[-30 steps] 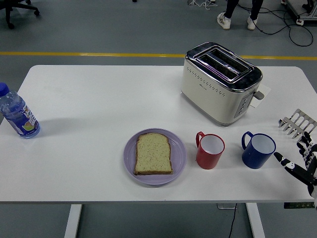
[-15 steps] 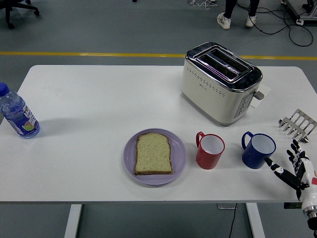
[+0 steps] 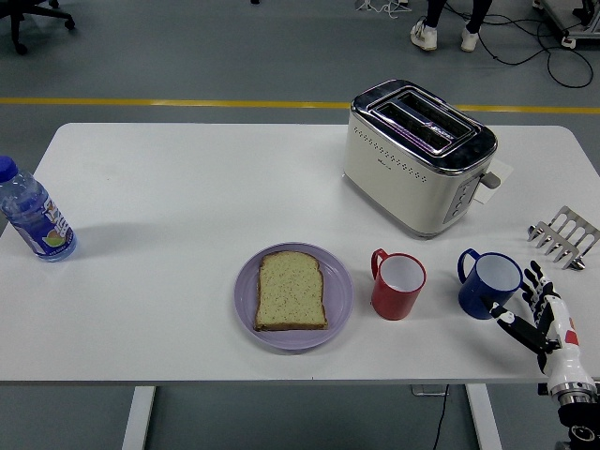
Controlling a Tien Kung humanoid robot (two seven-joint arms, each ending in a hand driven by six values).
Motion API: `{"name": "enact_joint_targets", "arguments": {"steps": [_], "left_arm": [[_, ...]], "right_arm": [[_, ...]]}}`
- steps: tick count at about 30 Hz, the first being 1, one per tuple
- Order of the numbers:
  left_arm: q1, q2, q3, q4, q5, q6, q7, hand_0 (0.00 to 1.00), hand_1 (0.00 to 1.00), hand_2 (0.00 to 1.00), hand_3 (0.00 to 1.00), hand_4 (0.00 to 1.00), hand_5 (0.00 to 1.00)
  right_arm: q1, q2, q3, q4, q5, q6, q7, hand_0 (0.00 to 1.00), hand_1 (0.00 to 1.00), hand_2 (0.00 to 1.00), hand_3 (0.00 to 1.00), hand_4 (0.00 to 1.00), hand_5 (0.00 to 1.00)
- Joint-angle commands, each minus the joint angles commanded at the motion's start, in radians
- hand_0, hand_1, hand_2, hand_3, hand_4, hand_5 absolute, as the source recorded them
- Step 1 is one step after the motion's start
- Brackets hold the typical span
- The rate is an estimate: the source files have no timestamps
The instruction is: Pick up the cup,pour liquid into bread,place the cup on the desk
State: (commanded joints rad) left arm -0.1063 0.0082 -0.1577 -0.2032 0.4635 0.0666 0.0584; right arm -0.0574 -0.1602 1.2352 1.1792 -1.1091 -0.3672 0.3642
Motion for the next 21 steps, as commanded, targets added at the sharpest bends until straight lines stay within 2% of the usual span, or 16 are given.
{"name": "enact_joint_targets", "arguments": {"steps": [4, 12, 21], "left_arm": [[0.003, -0.002, 0.003, 0.000, -0.001, 0.000, 0.000, 0.636, 0.646, 0.657, 0.554, 0.324, 0.836], [0.005, -0.005, 0.002, 0.000, -0.002, 0.000, 0.000, 0.636, 0.647, 0.657, 0.554, 0.324, 0.836], [0.001, -0.006, -0.003, -0.001, 0.001, 0.000, -0.001, 0.635, 0.646, 0.657, 0.554, 0.324, 0.836]], "right_arm": [[0.022, 0.005, -0.019, -0.051, 0.016, -0.020, 0.037, 0.985, 0.869, 0.962, 0.998, 0.989, 0.221], [0.047, 0.022, -0.043, -0.079, 0.015, -0.033, 0.055, 0.981, 0.868, 0.962, 0.998, 0.988, 0.218], [0.112, 0.051, -0.060, -0.143, 0.016, -0.049, 0.078, 0.979, 0.864, 0.965, 0.998, 0.985, 0.216]]}}
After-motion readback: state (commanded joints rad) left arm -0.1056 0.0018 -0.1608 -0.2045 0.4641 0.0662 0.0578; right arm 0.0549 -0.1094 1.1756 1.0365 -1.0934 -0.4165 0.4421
